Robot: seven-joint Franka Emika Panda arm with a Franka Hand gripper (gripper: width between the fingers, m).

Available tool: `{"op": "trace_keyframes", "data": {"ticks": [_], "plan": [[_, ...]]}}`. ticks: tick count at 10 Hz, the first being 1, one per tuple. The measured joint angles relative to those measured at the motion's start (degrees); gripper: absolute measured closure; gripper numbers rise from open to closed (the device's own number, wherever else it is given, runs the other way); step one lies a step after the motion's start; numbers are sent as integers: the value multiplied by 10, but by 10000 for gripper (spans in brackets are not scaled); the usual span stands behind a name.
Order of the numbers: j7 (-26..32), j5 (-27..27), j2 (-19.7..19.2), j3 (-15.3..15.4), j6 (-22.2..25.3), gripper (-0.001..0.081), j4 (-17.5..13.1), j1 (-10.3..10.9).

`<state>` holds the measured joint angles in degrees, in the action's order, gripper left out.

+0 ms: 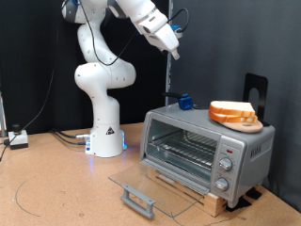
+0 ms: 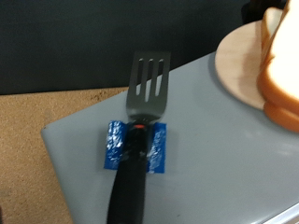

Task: Make a piece of toast with the oven

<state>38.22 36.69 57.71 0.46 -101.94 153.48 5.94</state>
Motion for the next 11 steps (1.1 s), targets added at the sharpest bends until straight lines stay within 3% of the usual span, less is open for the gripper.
{"op": "trace_keyframes", "data": {"ticks": [3,5,8,11], "plan": [[-62,-2,82,33,10,-1,46,-8],[-84,-3,113,47,10,-1,64,-16],[-82,1,106,53,3,-1,68,-14],[-88,1,59,104,-30,-1,79,-15]]}}
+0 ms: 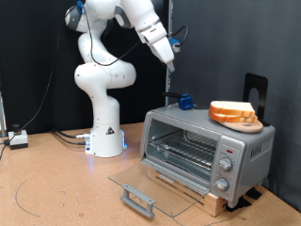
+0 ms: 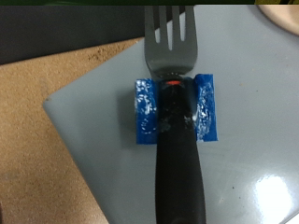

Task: Make a piece of toast with the oven

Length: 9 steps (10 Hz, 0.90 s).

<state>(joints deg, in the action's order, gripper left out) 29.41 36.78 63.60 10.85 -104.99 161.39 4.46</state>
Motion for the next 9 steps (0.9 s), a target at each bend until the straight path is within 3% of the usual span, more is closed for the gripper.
{"op": "trace_keyframes", "data": {"ticks": [5,9], "plan": [[13,49,-93,89,-92,-1,11,10],[23,92,-112,142,-144,-1,33,25]]}}
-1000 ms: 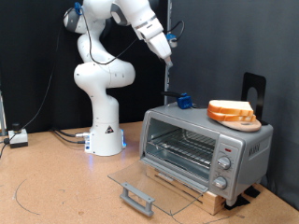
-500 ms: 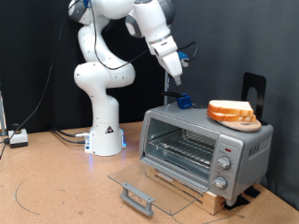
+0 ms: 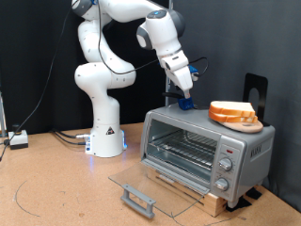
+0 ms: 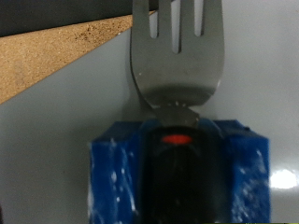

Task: Make a piece of toast with the oven

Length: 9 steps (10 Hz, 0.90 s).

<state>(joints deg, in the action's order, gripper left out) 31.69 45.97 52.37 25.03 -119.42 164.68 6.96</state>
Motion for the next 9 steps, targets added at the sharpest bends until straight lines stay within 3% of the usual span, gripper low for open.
{"op": "trace_keyframes", "data": {"ticks": [4,9], "plan": [[-1,49,-1,60,-60,-1,19,3],[-4,64,-26,82,-73,-1,25,-5]]}}
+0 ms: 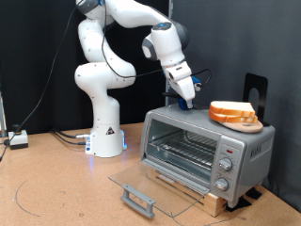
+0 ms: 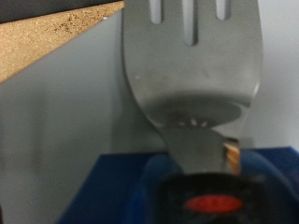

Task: Make a piece of toast with the oven

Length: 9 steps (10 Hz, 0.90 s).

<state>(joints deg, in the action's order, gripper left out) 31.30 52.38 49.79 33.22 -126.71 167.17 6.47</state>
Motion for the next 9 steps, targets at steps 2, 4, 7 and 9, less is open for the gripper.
{"op": "trace_keyframes", "data": {"ticks": [2,4,7,9], "plan": [[3,13,-13,2,-21,-1,0,-1],[10,21,-27,2,-33,-1,0,-2],[23,30,-36,1,-37,136,-2,-3],[26,36,-37,1,-37,277,-2,-3]]}}
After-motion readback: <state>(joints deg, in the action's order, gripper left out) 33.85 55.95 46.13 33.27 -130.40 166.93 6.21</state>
